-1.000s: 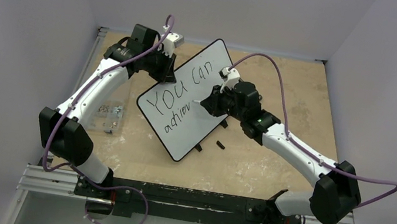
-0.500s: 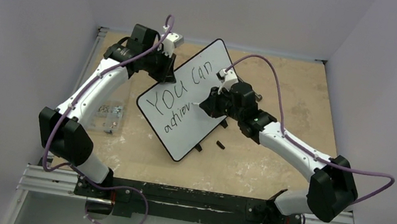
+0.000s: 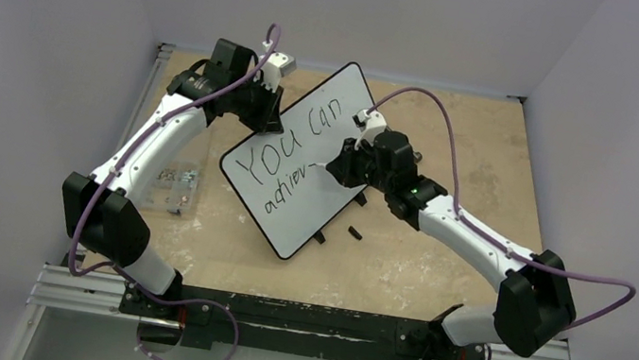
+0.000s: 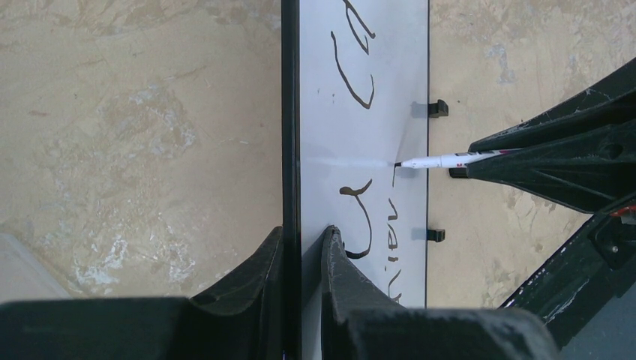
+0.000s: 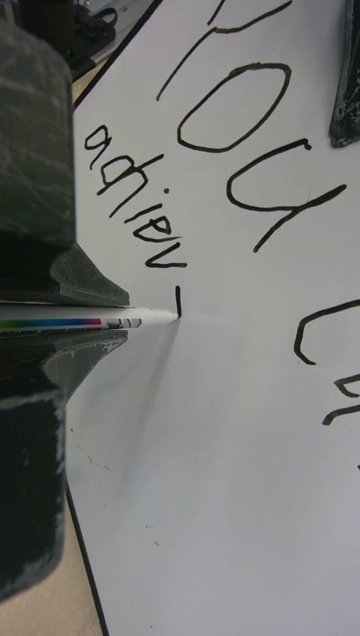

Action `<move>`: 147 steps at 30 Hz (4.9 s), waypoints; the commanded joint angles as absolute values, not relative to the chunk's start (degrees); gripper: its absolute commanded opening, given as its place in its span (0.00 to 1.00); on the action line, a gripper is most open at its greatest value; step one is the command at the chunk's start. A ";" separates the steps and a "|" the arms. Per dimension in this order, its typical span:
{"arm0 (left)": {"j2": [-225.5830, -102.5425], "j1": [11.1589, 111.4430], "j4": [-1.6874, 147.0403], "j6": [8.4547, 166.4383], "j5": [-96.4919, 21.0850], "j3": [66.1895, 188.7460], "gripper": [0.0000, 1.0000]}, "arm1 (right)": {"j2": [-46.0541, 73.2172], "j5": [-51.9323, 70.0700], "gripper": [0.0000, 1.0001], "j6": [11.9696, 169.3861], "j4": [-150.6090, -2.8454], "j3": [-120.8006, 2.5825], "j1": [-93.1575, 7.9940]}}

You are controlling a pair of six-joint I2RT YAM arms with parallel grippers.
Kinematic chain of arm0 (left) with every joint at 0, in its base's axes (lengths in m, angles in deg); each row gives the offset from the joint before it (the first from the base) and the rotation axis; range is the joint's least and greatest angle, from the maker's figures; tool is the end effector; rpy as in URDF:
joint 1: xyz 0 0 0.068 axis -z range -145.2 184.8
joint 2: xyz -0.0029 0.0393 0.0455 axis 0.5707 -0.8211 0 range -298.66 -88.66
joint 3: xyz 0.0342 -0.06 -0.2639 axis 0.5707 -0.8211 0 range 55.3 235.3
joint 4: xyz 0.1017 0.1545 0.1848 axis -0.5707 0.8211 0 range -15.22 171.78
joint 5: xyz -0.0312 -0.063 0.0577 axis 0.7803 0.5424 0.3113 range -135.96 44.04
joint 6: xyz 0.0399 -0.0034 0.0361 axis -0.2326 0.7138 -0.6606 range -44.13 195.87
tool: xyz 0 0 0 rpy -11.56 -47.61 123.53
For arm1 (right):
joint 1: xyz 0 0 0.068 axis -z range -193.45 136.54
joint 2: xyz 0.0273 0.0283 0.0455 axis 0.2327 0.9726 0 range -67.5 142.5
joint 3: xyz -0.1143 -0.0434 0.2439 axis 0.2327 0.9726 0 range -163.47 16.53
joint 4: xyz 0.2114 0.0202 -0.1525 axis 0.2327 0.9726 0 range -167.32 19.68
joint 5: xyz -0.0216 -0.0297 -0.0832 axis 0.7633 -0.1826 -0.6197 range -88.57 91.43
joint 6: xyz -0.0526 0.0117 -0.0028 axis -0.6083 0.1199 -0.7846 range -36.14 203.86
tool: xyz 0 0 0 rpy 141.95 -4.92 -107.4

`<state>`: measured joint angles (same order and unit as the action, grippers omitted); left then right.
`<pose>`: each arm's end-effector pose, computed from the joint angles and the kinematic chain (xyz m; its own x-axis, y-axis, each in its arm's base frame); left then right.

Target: Write a sentence on the whiteboard

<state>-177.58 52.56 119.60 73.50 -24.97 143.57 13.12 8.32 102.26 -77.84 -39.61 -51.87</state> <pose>0.3160 -0.1146 0.3582 -0.6566 0.2508 -0.7113 0.5516 0.8028 -0.2262 0.2517 0.2051 0.2826 -0.5238 -0.0155 -0.8517 -0.5664 0.7531 0.3347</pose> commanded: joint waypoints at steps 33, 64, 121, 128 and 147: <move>-177.23 52.73 119.30 65.52 -36.21 143.34 0.00 | 14.64 13.97 0.00 101.73 -79.68 -43.45 -51.13; -176.99 52.82 119.34 65.53 -36.21 143.27 0.00 | 11.42 2.01 0.00 102.96 -74.91 -39.70 -50.94; -177.51 53.87 119.64 65.28 -35.86 143.44 0.00 | 9.88 22.82 0.00 103.30 -98.06 -32.28 -40.39; -177.44 53.89 119.78 65.19 -36.08 143.35 0.00 | 12.00 22.67 0.00 103.85 -97.73 -32.64 -40.44; -177.48 54.13 119.78 65.17 -36.08 143.35 0.00 | 15.07 19.18 0.00 102.45 -92.20 -31.00 -40.41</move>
<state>-177.34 53.59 119.20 73.32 -25.71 143.57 13.99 21.53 103.33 -94.12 -31.11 -40.42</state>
